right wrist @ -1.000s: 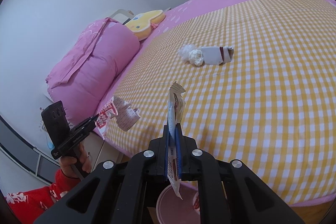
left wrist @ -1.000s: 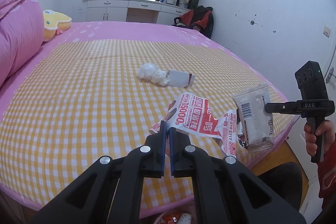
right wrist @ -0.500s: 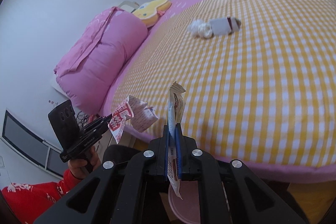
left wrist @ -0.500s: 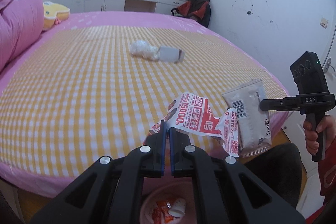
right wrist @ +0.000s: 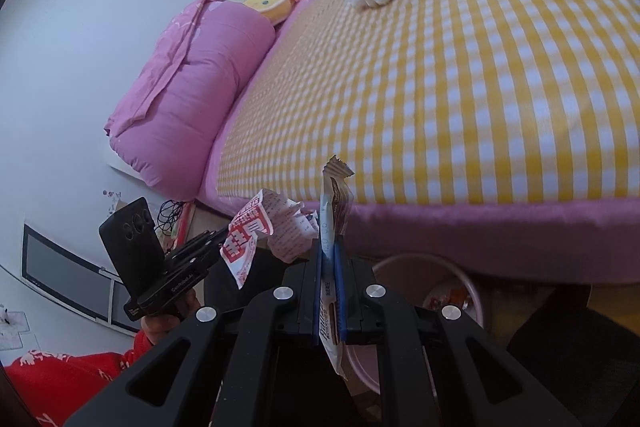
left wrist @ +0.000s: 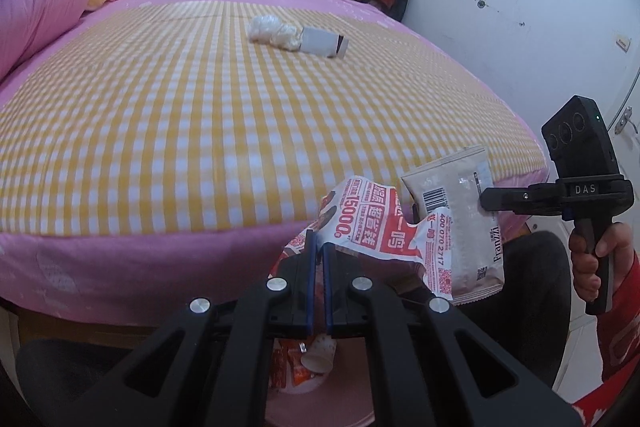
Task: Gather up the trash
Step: 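Carry the red-printed paper and white packet over the pink bin, then open both tools to drop the paper and packet into the pink bin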
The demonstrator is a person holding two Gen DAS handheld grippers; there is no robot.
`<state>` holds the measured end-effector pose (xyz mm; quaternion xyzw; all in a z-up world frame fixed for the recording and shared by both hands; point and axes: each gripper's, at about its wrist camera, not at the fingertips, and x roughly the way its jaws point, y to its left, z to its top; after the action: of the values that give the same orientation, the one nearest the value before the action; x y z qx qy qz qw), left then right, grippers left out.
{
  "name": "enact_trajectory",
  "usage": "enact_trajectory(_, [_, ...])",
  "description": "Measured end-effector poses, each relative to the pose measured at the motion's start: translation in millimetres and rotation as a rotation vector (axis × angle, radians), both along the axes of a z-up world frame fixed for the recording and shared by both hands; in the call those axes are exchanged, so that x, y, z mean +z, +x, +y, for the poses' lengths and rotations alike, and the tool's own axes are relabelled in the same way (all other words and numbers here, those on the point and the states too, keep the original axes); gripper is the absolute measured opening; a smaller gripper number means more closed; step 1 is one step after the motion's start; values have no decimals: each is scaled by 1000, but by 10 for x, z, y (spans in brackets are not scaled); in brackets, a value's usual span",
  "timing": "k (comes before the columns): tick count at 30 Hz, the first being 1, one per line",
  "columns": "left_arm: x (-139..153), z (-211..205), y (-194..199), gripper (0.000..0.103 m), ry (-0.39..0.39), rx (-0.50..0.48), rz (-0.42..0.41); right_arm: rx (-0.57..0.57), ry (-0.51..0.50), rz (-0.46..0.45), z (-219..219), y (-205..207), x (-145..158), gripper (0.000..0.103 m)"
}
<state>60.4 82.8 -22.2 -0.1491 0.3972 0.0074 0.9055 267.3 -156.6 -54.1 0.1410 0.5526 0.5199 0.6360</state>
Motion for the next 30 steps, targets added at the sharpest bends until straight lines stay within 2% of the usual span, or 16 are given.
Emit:
enact_trajectory(9, [-387, -151, -142, 4, -8, -15, 87, -6, -80, 37, -10, -184, -348, 11])
enact_trajectory(13, [-594, -154, -181, 4, -37, -6, 138, -10, -112, 51, -13, -233, -489, 11])
enact_trajectory(19, [-852, -200, -165, 4, -29, -7, 206, 7, -180, 62, 11, -303, -710, 11])
enact_trajectory(24, [-1095, -268, -168, 4, -35, -8, 275, 27, -244, 41, 126, -422, -868, 11])
enact_trajectory(28, [-1252, -335, -117, 4, -19, -16, 330, 38, -270, 63, 181, -511, -1018, 11])
enact_trajectory(29, [-1282, -339, -104, 4, -17, -16, 342, -3, -290, 13, 204, -512, -1051, 11])
enact_trajectory(30, [-1312, -337, -91, 4, -20, -15, 354, -1, -304, 14, 218, -517, -1093, 11])
